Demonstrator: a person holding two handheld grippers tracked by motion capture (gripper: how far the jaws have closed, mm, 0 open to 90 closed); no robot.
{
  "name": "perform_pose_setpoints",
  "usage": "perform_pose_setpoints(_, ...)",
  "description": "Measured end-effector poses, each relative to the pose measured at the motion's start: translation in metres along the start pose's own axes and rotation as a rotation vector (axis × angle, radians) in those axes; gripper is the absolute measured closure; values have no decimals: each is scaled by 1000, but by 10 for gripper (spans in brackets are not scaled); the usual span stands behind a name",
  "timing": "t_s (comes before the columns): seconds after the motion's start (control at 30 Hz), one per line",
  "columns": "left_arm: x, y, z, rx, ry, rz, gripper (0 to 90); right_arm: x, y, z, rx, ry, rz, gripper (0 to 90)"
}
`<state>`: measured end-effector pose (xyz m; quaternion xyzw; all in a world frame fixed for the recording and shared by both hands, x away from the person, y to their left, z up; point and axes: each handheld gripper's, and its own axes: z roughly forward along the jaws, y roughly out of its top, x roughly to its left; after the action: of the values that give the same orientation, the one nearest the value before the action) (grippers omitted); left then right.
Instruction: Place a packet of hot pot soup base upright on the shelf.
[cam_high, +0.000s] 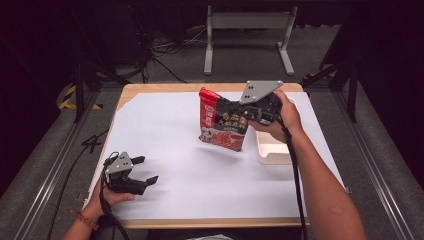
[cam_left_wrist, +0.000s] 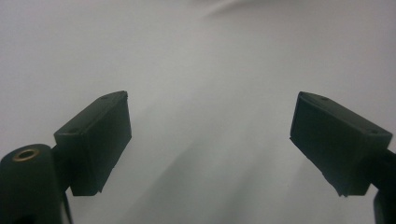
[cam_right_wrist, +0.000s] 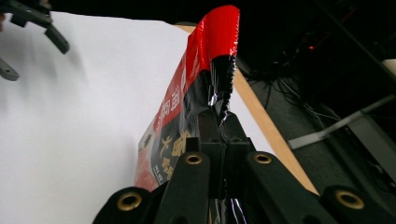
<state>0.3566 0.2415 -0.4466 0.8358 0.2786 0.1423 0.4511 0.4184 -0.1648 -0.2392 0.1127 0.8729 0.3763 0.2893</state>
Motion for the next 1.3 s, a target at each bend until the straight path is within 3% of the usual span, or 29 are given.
perform_pose_setpoints(0.23,1,0,0,2,-2,-7,135,-19,-7,-27,-6,-78,24,898)
perform_pose_setpoints(0.63,1,1,-2,-18,28,-9,126,-36,-32,-70,-21,-156,83,898)
perform_pose_setpoints(0.9,0,1,-4,-33,47,-8,124,-44,-58,-89,-15,-198,141,899)
perform_pose_setpoints(1.3,1,1,-6,-42,44,-21,122,-45,-85,-113,11,-235,181,899)
